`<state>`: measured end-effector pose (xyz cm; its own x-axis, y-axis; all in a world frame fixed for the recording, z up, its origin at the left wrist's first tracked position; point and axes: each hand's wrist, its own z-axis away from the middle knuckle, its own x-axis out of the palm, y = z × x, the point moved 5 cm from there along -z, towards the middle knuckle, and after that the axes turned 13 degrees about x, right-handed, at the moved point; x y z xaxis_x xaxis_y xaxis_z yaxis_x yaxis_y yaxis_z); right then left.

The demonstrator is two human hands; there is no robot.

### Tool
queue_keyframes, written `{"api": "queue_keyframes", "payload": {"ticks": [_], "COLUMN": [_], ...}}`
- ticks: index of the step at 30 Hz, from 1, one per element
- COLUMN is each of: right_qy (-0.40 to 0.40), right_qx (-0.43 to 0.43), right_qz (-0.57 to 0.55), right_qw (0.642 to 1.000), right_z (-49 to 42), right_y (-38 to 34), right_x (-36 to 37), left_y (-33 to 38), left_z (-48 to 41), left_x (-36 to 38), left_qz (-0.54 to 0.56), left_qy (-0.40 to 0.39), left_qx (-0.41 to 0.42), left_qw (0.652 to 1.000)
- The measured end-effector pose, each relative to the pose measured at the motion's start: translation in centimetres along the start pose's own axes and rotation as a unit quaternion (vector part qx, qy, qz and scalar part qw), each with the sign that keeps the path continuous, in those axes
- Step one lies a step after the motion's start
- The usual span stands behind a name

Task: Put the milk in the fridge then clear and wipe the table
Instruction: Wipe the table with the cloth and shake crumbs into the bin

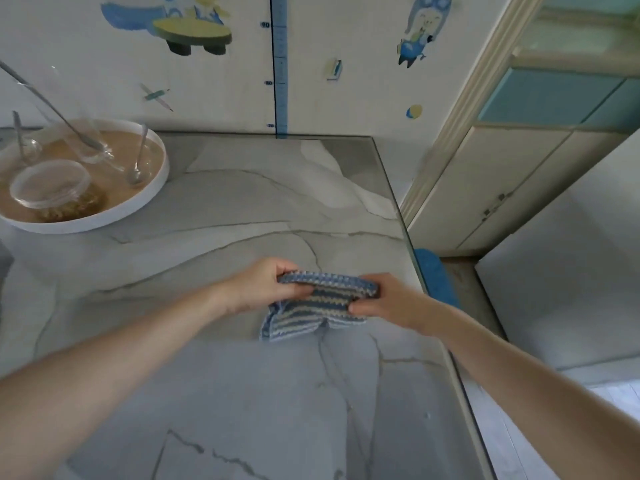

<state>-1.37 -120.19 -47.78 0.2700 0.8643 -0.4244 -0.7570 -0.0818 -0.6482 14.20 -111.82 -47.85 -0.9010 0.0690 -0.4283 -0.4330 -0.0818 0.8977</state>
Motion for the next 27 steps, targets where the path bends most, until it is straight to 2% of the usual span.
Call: {"api": "queue_keyframes", "payload": {"ticks": [5,9,11,15,18,22,27], "right_qy": [0.053,0.151,0.176,0.148,0.122,0.087,0.048], "right_qx": [-0.062,-0.12,-0.13,-0.096,-0.08,-0.054,-0.001], "right_qz": [-0.114,-0.115,-0.102,-0.024,-0.049,-0.044,-0.028], "right_qw": [0.99,0.974,0.97,0.984,0.988,0.994,0.998], "right_z": [-4.1,-7.8,-9.7,-12.9,-12.6,-10.6,-5.9], "right_y": [-3.0,-4.2,-3.6,0.3,2.8,5.1,8.1], "right_x": [-7.1,-11.4,-12.1,-10.7,-9.0,-7.1,-4.0], "left_y": [3.4,4.1,2.8,-1.9,-3.8,-3.7,-3.0], "left_z": [-7.1,-11.9,-13.2,-13.7,-13.0,-10.6,-5.6], "left_x": [-4.2,-5.8,-4.9,-0.7,2.1,5.1,9.6], "left_qz": [-0.091,-0.179,-0.217,-0.224,-0.223,-0.169,-0.105], "left_qy": [0.108,0.176,0.189,0.129,0.077,0.004,-0.049], "left_qx": [0.012,0.061,0.064,0.024,0.002,0.025,0.044], "left_qw": [0.99,0.966,0.956,0.966,0.972,0.985,0.992]}}
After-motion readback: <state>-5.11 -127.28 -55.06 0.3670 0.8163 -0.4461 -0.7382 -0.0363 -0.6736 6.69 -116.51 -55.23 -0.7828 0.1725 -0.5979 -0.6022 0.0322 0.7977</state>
